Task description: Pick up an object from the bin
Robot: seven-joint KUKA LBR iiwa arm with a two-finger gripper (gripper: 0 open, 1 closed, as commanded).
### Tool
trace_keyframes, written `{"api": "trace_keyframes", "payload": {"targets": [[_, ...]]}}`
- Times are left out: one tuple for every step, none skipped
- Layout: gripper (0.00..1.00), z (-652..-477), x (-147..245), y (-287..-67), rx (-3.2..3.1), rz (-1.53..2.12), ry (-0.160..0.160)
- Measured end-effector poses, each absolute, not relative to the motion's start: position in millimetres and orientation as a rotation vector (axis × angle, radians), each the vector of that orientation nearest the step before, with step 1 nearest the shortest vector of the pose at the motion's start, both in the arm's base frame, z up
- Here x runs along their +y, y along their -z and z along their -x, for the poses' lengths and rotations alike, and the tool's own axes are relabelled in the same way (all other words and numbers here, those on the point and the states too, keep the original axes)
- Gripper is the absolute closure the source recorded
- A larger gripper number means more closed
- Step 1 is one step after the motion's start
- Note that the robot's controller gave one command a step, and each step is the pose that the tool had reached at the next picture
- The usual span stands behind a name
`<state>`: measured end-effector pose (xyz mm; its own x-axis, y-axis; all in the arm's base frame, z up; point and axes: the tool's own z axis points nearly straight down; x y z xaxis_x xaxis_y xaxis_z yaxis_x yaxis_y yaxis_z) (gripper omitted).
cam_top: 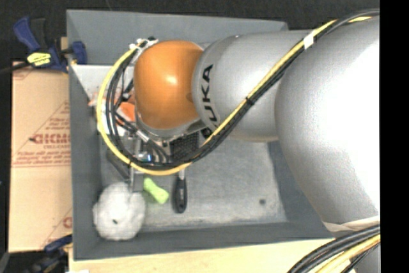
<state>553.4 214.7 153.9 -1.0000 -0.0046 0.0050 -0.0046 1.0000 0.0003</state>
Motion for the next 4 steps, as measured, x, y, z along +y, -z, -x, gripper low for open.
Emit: {"api": "trace_keyframes", "payload": {"targets": [[0.0, -555.3, 213, -159, -3.144, 0.001, 0.003], [0.0, -589.4, 237, -68, -3.106, 0.466, 0.003], [0.0, -583.7, 225, -119, -3.117, 0.435, 0.006], [0.0, -571.3, 216, -100, -3.049, 0.741, 0.0]]}}
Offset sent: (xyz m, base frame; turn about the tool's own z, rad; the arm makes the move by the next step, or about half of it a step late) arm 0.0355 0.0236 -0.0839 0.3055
